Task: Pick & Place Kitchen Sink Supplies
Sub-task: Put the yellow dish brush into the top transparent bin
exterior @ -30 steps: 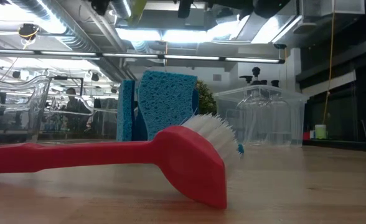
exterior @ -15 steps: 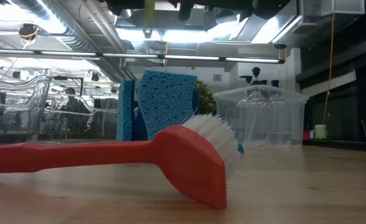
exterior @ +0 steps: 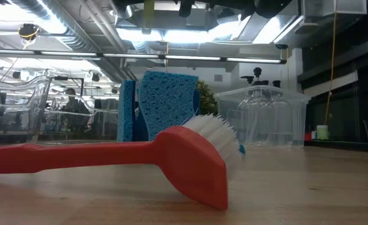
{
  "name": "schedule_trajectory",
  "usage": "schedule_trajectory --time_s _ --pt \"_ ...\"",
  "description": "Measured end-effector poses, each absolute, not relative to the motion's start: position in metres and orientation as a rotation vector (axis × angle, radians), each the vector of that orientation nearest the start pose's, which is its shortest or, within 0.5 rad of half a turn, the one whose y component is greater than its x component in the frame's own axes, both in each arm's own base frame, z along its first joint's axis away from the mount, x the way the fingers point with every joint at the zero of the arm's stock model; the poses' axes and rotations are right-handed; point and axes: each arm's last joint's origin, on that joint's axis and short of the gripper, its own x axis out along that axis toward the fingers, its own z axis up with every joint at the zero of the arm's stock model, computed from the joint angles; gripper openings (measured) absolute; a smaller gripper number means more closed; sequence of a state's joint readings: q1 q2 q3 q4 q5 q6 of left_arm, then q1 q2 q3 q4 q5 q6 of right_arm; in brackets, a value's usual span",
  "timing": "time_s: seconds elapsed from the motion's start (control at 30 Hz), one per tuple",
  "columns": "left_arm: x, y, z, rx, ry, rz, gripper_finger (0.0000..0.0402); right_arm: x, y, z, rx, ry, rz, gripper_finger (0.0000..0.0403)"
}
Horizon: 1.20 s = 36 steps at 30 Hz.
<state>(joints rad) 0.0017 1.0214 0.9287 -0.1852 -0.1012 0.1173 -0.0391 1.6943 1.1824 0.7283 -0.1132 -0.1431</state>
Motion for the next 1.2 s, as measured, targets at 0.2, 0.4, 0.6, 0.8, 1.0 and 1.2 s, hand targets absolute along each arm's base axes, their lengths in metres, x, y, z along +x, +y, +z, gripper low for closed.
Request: schedule_trajectory --time_s 0.2,0.4,0.6,0.8,1.0,1.2 --pt "0.225 0.003 0.34 0.099 0.272 0.073 0.0138 0.389 -0.012 0.319 -0.16 -0.23 0.057 0.0033" --pt "0.229 0.003 0.343 0.097 0.223 0.069 0.0059 0.389 -0.012 0.32 -0.16 -0.234 0.059 0.003" --pt "0.23 0.004 0.342 0.1 0.234 0.109 0.0016 0.39 -0.012 0.319 -0.16 -0.224 0.056 0.0031" --pt "0.225 0.005 0.338 0.1 0.292 0.172 0.0016 0.391 -0.013 0.313 -0.136 -0.159 0.054 0.0093" --pt "0.212 0.009 0.341 0.088 0.313 0.278 0.0016 0.389 -0.019 0.306 -0.077 -0.031 -0.009 0.0142" --pt "0.194 0.012 0.347 0.091 0.313 0.425 0.0016 0.382 -0.021 0.293 -0.041 0.158 0.02 0.0179"
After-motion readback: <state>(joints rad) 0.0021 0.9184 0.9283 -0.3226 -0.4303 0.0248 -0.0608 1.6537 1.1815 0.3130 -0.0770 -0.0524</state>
